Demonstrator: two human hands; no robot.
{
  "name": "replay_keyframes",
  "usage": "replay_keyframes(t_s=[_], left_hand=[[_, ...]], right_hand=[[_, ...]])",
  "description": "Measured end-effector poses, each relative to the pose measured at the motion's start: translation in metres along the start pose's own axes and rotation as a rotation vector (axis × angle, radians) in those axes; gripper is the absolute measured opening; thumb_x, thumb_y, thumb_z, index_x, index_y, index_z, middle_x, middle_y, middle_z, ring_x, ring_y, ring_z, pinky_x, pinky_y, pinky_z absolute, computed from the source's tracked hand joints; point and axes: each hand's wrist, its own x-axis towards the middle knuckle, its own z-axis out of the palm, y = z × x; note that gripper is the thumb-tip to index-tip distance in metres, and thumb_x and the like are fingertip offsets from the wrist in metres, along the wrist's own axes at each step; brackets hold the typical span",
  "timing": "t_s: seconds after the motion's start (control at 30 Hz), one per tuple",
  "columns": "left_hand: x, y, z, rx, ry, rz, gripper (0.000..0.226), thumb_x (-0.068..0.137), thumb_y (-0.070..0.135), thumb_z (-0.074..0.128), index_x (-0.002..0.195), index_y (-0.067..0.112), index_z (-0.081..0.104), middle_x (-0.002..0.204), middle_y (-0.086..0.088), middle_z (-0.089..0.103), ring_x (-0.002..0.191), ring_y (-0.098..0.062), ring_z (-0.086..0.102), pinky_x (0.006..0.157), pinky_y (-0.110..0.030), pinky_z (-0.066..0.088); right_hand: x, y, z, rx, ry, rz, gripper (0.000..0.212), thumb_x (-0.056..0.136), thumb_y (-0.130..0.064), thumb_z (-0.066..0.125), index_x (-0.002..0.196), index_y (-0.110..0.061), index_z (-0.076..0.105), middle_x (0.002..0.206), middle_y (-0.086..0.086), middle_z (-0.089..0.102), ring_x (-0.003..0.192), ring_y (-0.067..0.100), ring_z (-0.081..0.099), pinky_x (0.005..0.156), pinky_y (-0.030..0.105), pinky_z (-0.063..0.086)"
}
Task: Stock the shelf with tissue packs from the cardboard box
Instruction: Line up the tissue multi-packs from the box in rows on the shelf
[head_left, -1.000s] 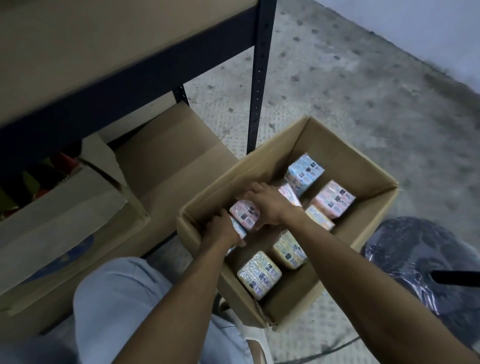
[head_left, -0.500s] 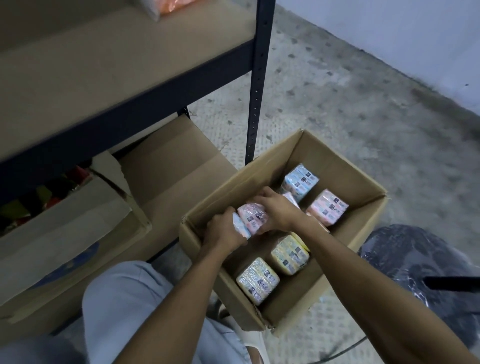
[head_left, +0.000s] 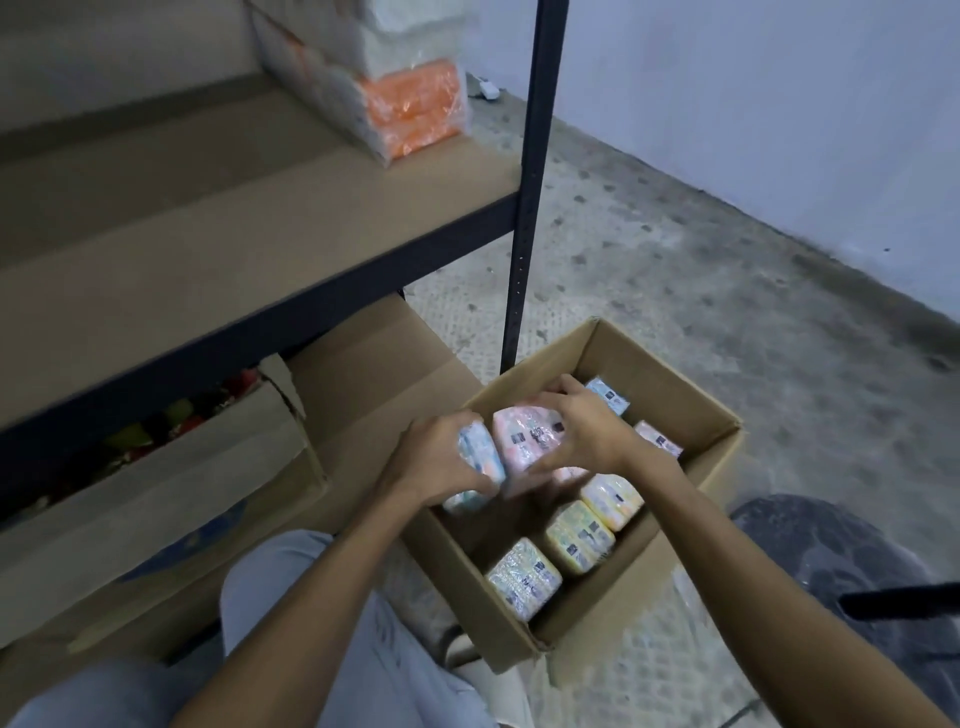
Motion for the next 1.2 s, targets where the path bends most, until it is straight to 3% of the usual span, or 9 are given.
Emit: replay_keyframes(t_s=[0.13,0.23,0.37,0.53,0.7,0.83,0.97,1.1,1.2], left_hand=[[-0.02,0.008,-0.029,-0.005,0.039,0.068,0.071,0.044,0.044,0.085,0.111,0.037,0.063,0.095,0.015,0.068,0.088,-0.007,0.061,0.084,-0.026,0.052],[-0.039,0.018,-0.055,-0.005,0.067,0.121,0.072,0.046,0.042,0.087,0.115,0.036,0.063,0.096,0.016,0.067,0.088,-0.005,0.059,0.084,-0.021,0.049],[-0.064,0.032,-0.092,-0.025,0.102,0.191,0.084,0.044,0.046,0.087,0.124,0.036,0.059,0.107,0.009,0.067,0.097,-0.005,0.062,0.088,-0.026,0.053],[-0.1,0.051,-0.143,-0.028,0.196,0.284,0.089,0.042,0.054,0.086,0.125,0.041,0.057,0.114,0.015,0.065,0.102,0.0,0.061,0.091,-0.027,0.053],[-0.143,0.073,-0.198,-0.094,0.273,0.388,0.081,0.043,0.051,0.087,0.119,0.043,0.06,0.109,0.024,0.067,0.099,0.007,0.062,0.089,-0.028,0.054],[-0.176,0.082,-0.239,-0.08,0.416,0.465,0.079,0.046,0.042,0.092,0.119,0.04,0.063,0.11,0.027,0.065,0.101,0.011,0.06,0.087,-0.018,0.05],[-0.198,0.067,-0.274,-0.111,0.524,0.486,0.081,0.044,0.042,0.09,0.119,0.046,0.061,0.112,0.034,0.063,0.104,0.012,0.058,0.083,-0.019,0.048],[-0.213,0.039,-0.297,-0.138,0.637,0.478,0.079,0.041,0.039,0.09,0.115,0.047,0.063,0.112,0.032,0.064,0.103,0.01,0.06,0.082,-0.016,0.051],[-0.216,0.011,-0.306,-0.117,0.754,0.438,0.08,0.041,0.029,0.096,0.114,0.045,0.065,0.115,0.025,0.065,0.105,0.008,0.059,0.074,-0.001,0.044]], right_hand=[[-0.019,-0.029,-0.033,0.02,0.085,-0.056,0.082,0.052,-0.042,0.09,0.126,-0.028,0.06,0.111,-0.007,0.043,0.099,0.007,0.044,0.087,0.016,0.037],[-0.035,-0.05,-0.057,-0.013,0.156,-0.075,0.08,0.05,-0.052,0.087,0.124,-0.034,0.06,0.113,-0.006,0.049,0.1,0.008,0.05,0.089,0.023,0.043],[-0.054,-0.081,-0.091,-0.078,0.265,-0.108,0.084,0.046,-0.068,0.073,0.123,-0.039,0.06,0.109,-0.012,0.047,0.097,0.009,0.051,0.082,0.026,0.042],[-0.079,-0.127,-0.142,-0.113,0.433,-0.181,0.083,0.044,-0.073,0.069,0.12,-0.039,0.063,0.11,-0.008,0.052,0.1,0.014,0.055,0.084,0.033,0.047],[-0.105,-0.182,-0.193,-0.138,0.561,-0.271,0.078,0.047,-0.064,0.082,0.119,-0.04,0.063,0.108,-0.009,0.051,0.095,0.008,0.05,0.073,0.022,0.04],[-0.117,-0.217,-0.223,-0.139,0.663,-0.346,0.08,0.05,-0.067,0.078,0.122,-0.036,0.063,0.11,-0.007,0.05,0.099,0.008,0.051,0.071,0.022,0.047],[-0.112,-0.24,-0.237,-0.075,0.769,-0.423,0.078,0.051,-0.054,0.085,0.123,-0.033,0.063,0.112,-0.005,0.05,0.105,0.007,0.051,0.065,0.011,0.05],[-0.087,-0.254,-0.228,0.061,0.821,-0.491,0.078,0.053,-0.048,0.088,0.124,-0.03,0.062,0.116,-0.001,0.051,0.107,0.011,0.055,0.068,0.017,0.055],[-0.059,-0.263,-0.204,0.207,0.834,-0.538,0.077,0.054,-0.043,0.091,0.124,-0.03,0.061,0.117,-0.002,0.048,0.108,0.012,0.055,0.073,0.022,0.057]])
